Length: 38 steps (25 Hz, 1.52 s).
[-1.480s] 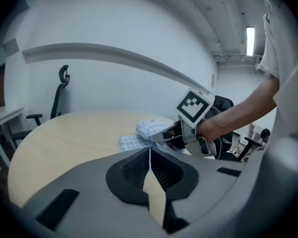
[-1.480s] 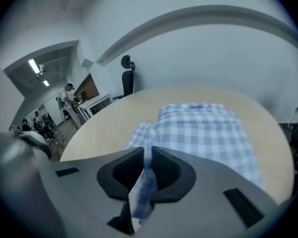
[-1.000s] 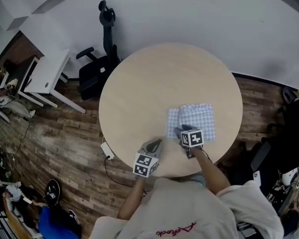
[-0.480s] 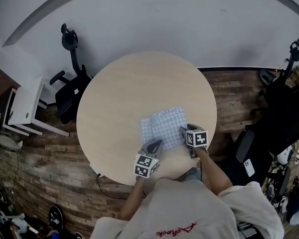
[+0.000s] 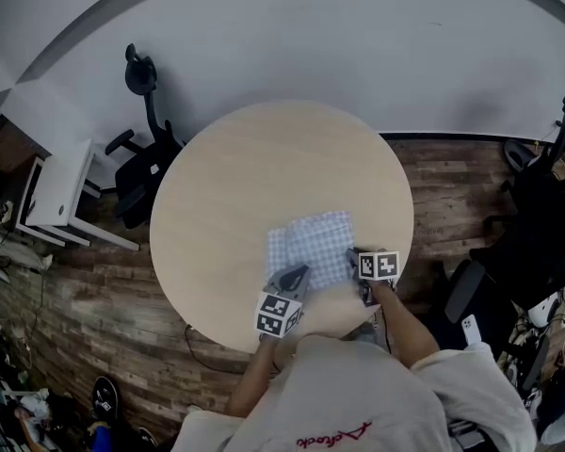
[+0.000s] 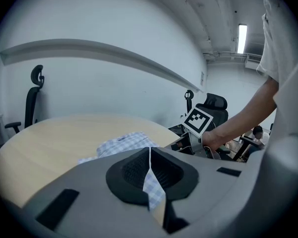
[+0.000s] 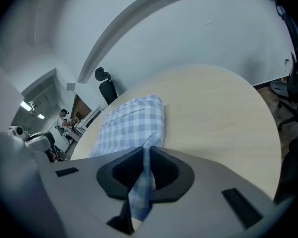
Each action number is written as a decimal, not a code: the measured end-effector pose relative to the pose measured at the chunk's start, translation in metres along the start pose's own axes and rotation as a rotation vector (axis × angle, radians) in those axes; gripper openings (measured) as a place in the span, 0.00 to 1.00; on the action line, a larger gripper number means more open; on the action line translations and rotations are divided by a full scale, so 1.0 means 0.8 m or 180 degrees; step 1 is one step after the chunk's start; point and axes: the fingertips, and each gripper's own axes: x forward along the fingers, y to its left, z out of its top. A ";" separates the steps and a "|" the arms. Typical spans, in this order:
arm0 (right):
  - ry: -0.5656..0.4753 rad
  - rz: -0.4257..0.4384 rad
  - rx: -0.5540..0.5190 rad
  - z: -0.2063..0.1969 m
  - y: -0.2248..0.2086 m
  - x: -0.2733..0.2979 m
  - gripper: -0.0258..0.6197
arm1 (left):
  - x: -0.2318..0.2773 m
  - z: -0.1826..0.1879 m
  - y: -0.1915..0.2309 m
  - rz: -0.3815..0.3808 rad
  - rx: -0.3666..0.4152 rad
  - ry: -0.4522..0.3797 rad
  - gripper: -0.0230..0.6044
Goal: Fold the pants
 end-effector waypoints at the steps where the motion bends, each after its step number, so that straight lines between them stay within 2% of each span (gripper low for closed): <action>1: -0.0014 0.0015 -0.0001 0.002 0.000 -0.001 0.14 | 0.001 0.000 0.000 0.0005 -0.0002 0.0006 0.10; 4: -0.0094 0.0001 0.0027 0.010 -0.009 -0.009 0.14 | 0.004 0.002 -0.004 -0.0024 0.0008 0.0017 0.10; 10: -0.0286 -0.0245 -0.0048 0.031 -0.056 -0.061 0.13 | 0.030 0.009 -0.032 -0.0248 0.0087 0.0013 0.10; 14: -0.0470 -0.0215 -0.0216 0.043 -0.057 -0.098 0.13 | 0.045 0.016 -0.060 -0.0417 0.0158 -0.0025 0.10; 20: -0.0665 -0.0032 -0.0607 0.083 0.037 -0.122 0.13 | 0.025 0.008 -0.049 -0.0446 0.0173 -0.0047 0.10; 28: -0.0586 0.0045 -0.1007 0.081 0.186 -0.095 0.13 | -0.049 -0.012 -0.001 -0.0228 0.0085 -0.0190 0.10; 33: -0.0324 0.0006 -0.1412 0.037 0.268 -0.027 0.13 | -0.110 -0.045 0.044 0.0045 -0.0055 -0.0219 0.10; 38: 0.0088 0.0062 -0.1532 -0.040 0.319 0.079 0.16 | -0.180 -0.087 0.094 0.0407 -0.0253 -0.0214 0.10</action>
